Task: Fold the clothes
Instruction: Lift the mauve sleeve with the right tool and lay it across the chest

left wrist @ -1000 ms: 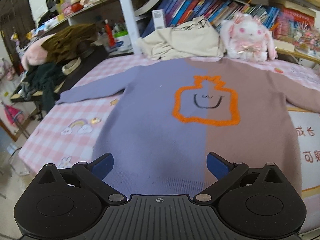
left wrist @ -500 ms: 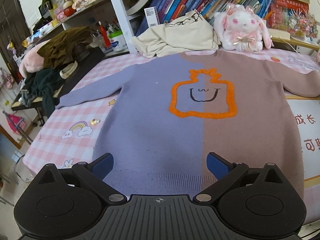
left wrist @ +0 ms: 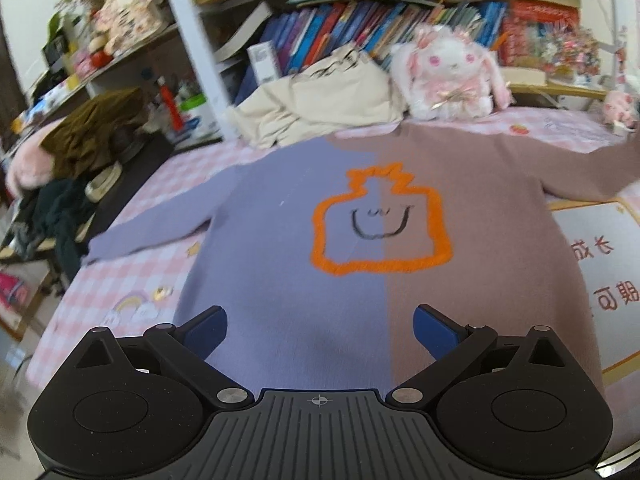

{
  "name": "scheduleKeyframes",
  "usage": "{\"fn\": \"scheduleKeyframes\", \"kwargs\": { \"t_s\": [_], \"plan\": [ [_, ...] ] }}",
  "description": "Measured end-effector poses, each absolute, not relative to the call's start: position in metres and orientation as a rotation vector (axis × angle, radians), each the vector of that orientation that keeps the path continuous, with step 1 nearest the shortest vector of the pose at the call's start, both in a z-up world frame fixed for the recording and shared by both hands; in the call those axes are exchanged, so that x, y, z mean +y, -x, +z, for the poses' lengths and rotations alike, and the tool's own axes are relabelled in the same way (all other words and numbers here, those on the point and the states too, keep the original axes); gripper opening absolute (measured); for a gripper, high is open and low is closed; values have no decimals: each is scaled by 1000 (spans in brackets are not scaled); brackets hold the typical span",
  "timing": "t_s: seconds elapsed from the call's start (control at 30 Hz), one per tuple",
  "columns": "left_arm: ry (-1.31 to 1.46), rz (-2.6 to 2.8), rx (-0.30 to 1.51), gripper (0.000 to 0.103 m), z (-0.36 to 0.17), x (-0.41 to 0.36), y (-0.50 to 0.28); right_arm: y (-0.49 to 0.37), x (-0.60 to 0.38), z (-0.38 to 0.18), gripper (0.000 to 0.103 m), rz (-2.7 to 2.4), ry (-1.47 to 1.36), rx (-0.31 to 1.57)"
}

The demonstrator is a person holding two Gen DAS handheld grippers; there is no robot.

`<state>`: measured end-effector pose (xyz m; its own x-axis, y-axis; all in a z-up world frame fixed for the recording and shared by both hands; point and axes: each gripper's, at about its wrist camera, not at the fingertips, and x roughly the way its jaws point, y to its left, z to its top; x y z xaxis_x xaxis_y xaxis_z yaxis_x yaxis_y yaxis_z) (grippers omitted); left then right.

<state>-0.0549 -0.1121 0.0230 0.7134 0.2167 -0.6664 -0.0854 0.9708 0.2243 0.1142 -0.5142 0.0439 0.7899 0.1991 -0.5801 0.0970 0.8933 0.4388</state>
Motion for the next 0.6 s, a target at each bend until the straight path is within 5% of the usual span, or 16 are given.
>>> {"fn": "scheduleKeyframes", "kwargs": {
  "t_s": [0.6],
  "plan": [
    [-357,-114,546,101,42,-9,46,-145,-274,109,6,226,-364,558]
  ]
}}
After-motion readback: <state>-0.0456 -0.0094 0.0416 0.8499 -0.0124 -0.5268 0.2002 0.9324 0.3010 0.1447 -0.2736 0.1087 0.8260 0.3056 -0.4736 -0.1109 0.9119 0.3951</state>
